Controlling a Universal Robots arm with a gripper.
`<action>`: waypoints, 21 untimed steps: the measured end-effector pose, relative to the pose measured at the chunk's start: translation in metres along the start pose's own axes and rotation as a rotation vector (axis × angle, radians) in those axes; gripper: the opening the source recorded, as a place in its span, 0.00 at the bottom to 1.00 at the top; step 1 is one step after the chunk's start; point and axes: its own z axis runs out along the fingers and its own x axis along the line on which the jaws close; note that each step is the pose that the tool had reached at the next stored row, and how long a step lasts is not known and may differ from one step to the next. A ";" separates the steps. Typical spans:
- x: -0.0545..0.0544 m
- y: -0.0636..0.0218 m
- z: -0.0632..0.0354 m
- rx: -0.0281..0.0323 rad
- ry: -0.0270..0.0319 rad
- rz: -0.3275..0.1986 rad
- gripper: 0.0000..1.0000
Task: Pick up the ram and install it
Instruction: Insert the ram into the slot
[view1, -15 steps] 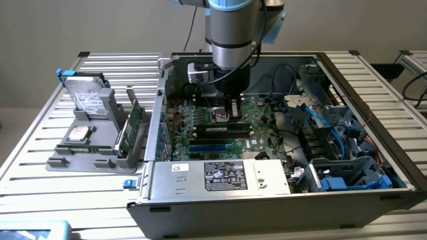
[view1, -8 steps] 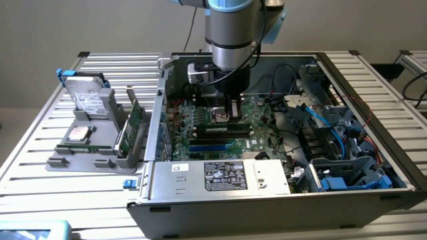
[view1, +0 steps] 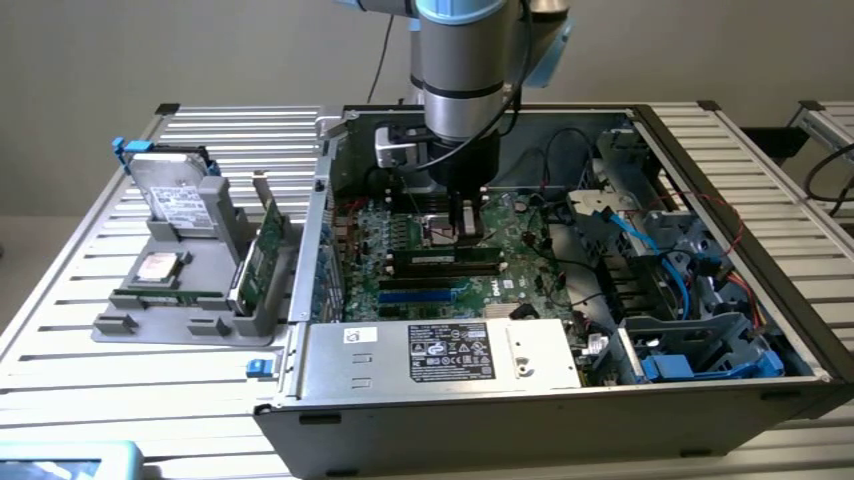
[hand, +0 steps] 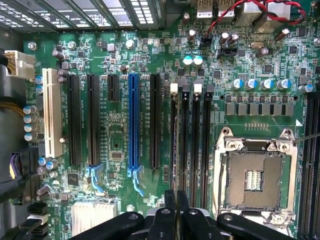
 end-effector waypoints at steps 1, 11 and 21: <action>0.000 0.0001 0.0000 -0.0001 0.0001 0.000 0.13; 0.000 0.0003 0.0007 -0.0001 0.0002 0.000 0.13; 0.000 0.0004 0.0023 0.0001 -0.0001 0.000 0.13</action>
